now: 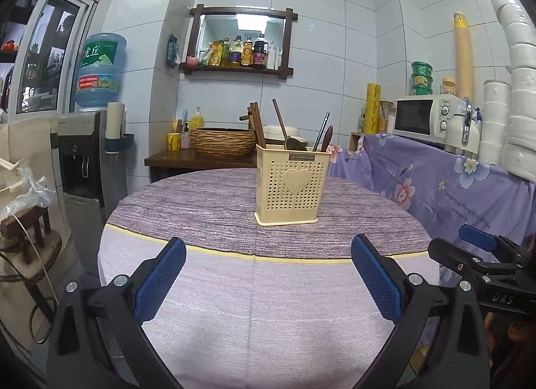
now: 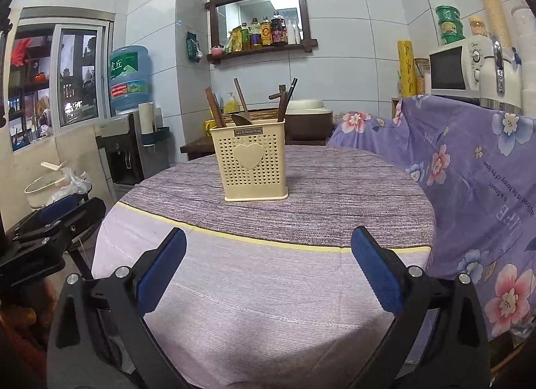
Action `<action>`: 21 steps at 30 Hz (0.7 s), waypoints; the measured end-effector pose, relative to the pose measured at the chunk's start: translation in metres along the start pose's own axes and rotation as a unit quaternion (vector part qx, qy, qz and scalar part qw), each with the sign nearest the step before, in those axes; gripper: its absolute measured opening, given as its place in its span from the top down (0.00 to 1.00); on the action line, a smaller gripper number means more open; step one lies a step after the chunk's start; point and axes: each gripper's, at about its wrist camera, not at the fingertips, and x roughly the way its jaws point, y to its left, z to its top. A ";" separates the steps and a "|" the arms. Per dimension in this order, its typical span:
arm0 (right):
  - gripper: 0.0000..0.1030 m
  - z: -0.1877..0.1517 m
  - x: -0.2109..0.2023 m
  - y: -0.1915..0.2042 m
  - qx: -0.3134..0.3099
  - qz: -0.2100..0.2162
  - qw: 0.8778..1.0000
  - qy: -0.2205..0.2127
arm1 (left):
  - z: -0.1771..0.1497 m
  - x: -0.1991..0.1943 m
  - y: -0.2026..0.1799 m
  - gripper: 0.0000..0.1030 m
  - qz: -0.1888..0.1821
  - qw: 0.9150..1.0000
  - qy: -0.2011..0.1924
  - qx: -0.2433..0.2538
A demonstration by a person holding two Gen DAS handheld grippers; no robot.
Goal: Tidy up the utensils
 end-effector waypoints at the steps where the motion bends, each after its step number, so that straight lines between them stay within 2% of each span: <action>1: 0.06 0.000 0.000 0.000 -0.001 0.000 1.000 0.000 | 0.000 0.000 0.000 0.05 0.000 1.000 -0.001 0.001; 21: 0.06 -0.001 -0.001 0.002 -0.001 0.003 1.000 -0.002 | 0.001 -0.004 0.001 0.05 0.007 1.000 0.001 -0.002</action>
